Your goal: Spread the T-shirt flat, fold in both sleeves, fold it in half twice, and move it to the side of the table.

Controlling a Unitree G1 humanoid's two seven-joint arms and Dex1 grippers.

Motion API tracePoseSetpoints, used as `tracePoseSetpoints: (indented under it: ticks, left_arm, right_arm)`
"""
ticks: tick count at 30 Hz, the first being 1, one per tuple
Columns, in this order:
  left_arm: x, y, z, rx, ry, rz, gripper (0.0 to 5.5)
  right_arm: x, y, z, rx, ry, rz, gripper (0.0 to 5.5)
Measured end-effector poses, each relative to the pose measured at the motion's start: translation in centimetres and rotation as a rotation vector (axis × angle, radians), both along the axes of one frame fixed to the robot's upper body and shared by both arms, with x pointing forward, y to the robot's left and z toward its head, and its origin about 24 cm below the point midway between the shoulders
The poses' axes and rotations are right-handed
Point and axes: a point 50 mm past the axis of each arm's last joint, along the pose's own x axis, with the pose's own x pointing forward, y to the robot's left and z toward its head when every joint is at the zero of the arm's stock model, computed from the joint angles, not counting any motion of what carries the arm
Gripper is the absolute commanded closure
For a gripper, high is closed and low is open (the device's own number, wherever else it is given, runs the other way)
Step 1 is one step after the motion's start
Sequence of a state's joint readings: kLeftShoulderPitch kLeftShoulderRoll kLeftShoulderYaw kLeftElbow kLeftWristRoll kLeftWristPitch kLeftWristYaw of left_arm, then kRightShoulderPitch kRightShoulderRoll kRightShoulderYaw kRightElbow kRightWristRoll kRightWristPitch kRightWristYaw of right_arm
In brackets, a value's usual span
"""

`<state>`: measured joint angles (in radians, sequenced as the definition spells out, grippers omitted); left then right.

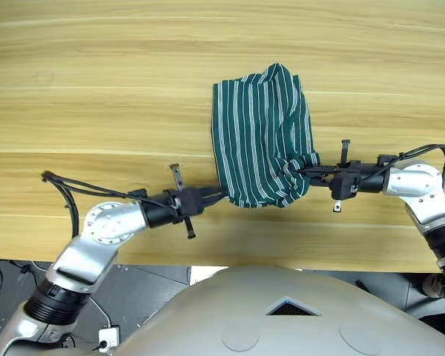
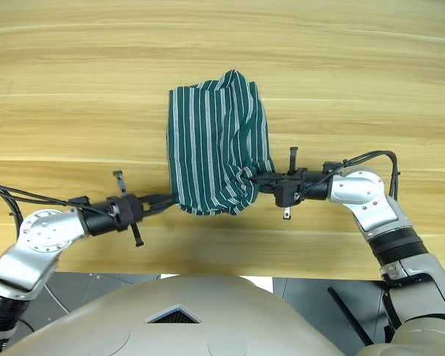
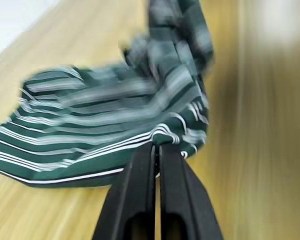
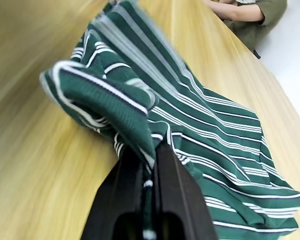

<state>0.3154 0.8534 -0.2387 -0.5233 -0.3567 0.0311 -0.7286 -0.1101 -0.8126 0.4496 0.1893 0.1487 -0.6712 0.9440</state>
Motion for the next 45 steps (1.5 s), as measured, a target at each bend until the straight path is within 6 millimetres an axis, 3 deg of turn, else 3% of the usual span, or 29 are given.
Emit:
tracePoseSetpoints:
  ticks: [5,9,11,14,18,21,24,27,31,34,38,41,45]
  left_arm:
    - [1.0,0.9,5.1,-0.243,0.124,0.052,5.5]
    - [0.9,1.3,6.1,-0.253,0.145,0.067,5.5]
    - [0.8,1.8,6.3,-0.238,0.143,0.092,5.5]
    - [0.0,2.6,5.5,-0.194,0.181,0.116,5.5]
    - [-2.0,2.1,2.0,-0.014,0.253,0.066,5.5]
    - [-3.0,1.6,0.1,0.031,0.32,0.016,5.5]
    - [-3.2,1.0,-0.8,0.019,0.363,-0.004,5.5]
    - [-1.9,0.3,-0.7,-0.051,0.381,0.005,5.5]
    - [1.2,0.0,1.3,-0.25,0.387,0.056,5.5]
    - [4.3,1.0,3.1,-0.337,0.345,0.135,5.5]
    - [6.7,1.8,3.6,-0.356,0.353,0.217,5.5]
    - [7.5,2.2,2.4,-0.308,0.375,0.303,5.5]
    - [8.0,2.6,-1.0,-0.196,0.48,0.426,5.5]
  right_arm:
    - [-0.8,-0.7,1.1,0.008,0.201,-0.042,5.47]
    - [-2.0,-1.5,2.0,0.051,0.433,-0.076,5.47]
    - [-2.3,-2.3,3.5,0.109,0.552,-0.105,5.47]
    - [-2.6,-2.6,5.1,0.192,0.652,-0.112,5.47]
    - [-2.6,-1.6,6.6,0.318,0.709,-0.104,5.47]
    - [-2.2,-0.9,6.6,0.338,0.71,-0.12,5.47]
    - [-1.7,0.1,5.3,0.266,0.669,-0.161,5.47]
    - [-0.6,0.7,3.8,0.204,0.642,-0.208,5.47]
    - [1.2,0.4,2.4,0.131,0.594,-0.27,5.47]
    - [3.1,0.5,2.7,0.141,0.561,-0.285,5.48]
    - [5.4,0.3,4.4,0.196,0.501,-0.311,5.48]
    - [6.0,-0.1,4.8,0.225,0.499,-0.33,5.48]
    - [6.0,-0.1,4.5,0.213,0.498,-0.335,5.48]
